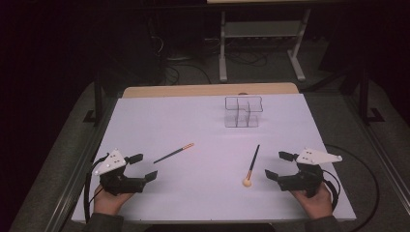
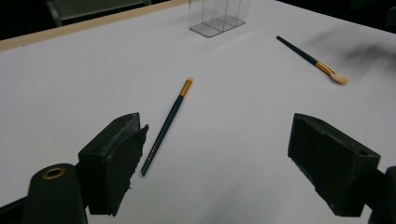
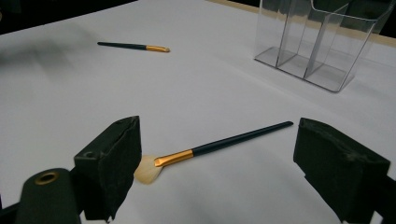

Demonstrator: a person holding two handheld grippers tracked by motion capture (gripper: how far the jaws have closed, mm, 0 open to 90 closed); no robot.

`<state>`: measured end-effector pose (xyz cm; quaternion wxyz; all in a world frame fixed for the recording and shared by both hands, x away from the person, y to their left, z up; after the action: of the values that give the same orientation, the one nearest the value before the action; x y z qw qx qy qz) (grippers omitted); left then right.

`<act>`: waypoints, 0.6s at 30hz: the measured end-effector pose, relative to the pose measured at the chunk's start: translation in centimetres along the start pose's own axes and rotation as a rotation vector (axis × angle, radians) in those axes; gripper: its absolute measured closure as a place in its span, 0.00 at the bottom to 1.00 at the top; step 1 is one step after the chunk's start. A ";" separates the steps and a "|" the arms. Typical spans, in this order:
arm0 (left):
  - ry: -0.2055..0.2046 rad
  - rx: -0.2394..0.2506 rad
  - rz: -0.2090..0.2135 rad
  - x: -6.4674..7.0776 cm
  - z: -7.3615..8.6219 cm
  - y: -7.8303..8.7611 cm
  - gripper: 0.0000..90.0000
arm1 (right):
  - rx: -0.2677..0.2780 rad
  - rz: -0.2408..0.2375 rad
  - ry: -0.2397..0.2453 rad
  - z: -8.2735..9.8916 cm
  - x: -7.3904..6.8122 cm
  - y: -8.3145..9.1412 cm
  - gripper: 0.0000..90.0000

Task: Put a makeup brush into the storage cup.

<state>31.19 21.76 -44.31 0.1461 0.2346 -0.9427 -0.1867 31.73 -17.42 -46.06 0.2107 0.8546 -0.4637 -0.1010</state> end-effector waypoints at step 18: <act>-0.008 -0.016 0.007 -0.1 0.1 -0.1 0.19 | -0.002 -0.001 0.000 0.1 0.1 -0.1 0.16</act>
<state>31.24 21.75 -44.45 0.1449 0.2295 -0.9425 -0.1949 31.85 -17.49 -46.17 0.2115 0.8547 -0.4631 -0.1017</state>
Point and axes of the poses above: each handheld gripper's, and its own axes: y roughly backward along the jaws, z roughly out of its underside, x roughly to its right, the point moved 10 cm from there along -y, roughly forward along the jaws, and after that the axes turned 15 degrees about z, right-handed, at the moved point
